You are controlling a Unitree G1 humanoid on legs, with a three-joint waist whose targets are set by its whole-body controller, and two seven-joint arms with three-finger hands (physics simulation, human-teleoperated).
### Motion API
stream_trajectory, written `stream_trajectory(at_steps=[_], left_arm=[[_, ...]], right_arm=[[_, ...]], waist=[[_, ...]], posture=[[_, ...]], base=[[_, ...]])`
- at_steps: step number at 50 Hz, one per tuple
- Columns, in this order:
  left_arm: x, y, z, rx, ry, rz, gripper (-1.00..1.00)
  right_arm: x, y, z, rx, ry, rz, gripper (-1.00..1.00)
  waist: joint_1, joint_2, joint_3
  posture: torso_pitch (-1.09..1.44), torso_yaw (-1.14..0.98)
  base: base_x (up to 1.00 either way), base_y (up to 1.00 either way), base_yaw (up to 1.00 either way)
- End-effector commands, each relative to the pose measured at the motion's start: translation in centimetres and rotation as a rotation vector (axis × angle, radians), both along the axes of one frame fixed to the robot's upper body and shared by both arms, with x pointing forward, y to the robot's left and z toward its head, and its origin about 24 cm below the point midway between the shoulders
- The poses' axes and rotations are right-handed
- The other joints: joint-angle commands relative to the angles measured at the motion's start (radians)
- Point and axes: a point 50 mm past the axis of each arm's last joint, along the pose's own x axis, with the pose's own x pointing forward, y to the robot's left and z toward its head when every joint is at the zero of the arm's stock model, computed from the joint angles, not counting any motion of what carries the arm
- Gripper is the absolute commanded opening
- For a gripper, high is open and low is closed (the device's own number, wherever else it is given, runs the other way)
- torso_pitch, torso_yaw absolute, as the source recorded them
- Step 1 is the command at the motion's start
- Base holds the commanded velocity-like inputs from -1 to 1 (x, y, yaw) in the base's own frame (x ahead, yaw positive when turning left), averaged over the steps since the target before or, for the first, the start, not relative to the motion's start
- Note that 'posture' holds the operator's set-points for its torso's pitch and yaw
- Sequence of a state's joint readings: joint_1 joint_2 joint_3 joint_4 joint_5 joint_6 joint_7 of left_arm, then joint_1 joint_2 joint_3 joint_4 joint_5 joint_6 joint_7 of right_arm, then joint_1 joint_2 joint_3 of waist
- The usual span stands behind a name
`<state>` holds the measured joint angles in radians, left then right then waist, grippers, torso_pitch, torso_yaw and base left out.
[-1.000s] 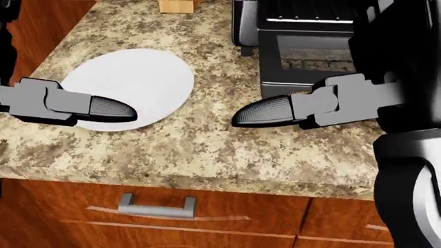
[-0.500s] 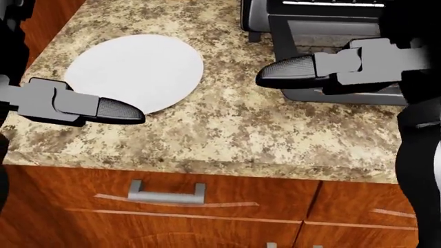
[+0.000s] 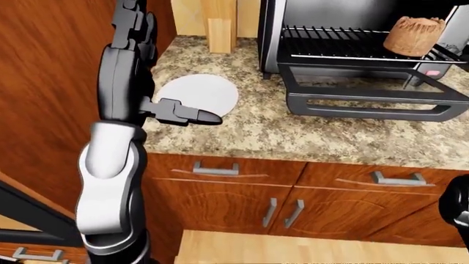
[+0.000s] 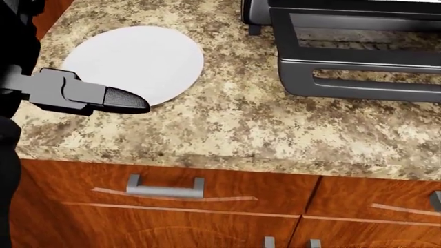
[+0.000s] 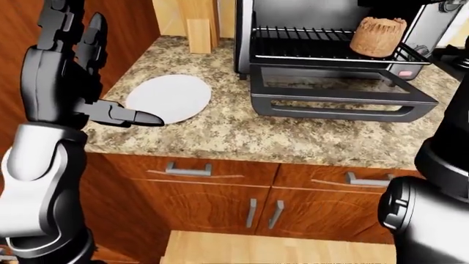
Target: Pick the scone from the rack and place it on the plate on the counter.
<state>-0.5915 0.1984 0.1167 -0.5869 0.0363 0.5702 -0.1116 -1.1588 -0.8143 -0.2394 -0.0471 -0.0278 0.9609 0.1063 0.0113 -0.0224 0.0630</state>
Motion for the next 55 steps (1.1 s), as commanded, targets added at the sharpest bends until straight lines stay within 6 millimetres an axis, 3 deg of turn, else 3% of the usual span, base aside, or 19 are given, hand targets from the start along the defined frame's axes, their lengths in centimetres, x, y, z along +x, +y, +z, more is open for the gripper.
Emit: stream_trajectory(at_steps=[1, 11, 25, 44, 55], left_arm=[[-0.8, 0.0, 1.3, -0.002, -0.087, -0.002, 1.00], [-0.9, 0.1, 1.1, -0.002, -0.081, -0.002, 1.00], [-0.3, 0.0, 1.2, -0.005, -0.079, -0.002, 1.00], [-0.3, 0.1, 0.6, -0.004, -0.068, -0.001, 1.00], [-0.4, 0.2, 0.6, -0.003, -0.067, 0.002, 1.00]], right_arm=[[-1.2, -0.7, 1.9, -0.049, -0.084, -0.032, 1.00], [1.5, -3.9, 3.2, -0.055, -0.044, -0.144, 1.00], [4.1, -6.4, 1.0, -0.010, 0.075, -0.201, 1.00], [6.5, -6.3, -2.7, 0.024, 0.157, -0.169, 1.00], [6.9, -6.4, -3.4, 0.030, 0.170, -0.169, 1.00]], waist=[[0.000, -0.003, -0.027], [-0.003, 0.003, -0.030], [0.001, -0.002, -0.031], [0.008, -0.011, -0.034], [0.009, -0.012, -0.035]], posture=[[0.00, 0.00], [0.00, 0.00], [0.00, 0.00], [0.00, 0.00], [0.00, 0.00]], base=[[0.00, 0.00, 0.00], [0.00, 0.00, 0.00], [0.00, 0.00, 0.00], [0.00, 0.00, 0.00], [0.00, 0.00, 0.00]])
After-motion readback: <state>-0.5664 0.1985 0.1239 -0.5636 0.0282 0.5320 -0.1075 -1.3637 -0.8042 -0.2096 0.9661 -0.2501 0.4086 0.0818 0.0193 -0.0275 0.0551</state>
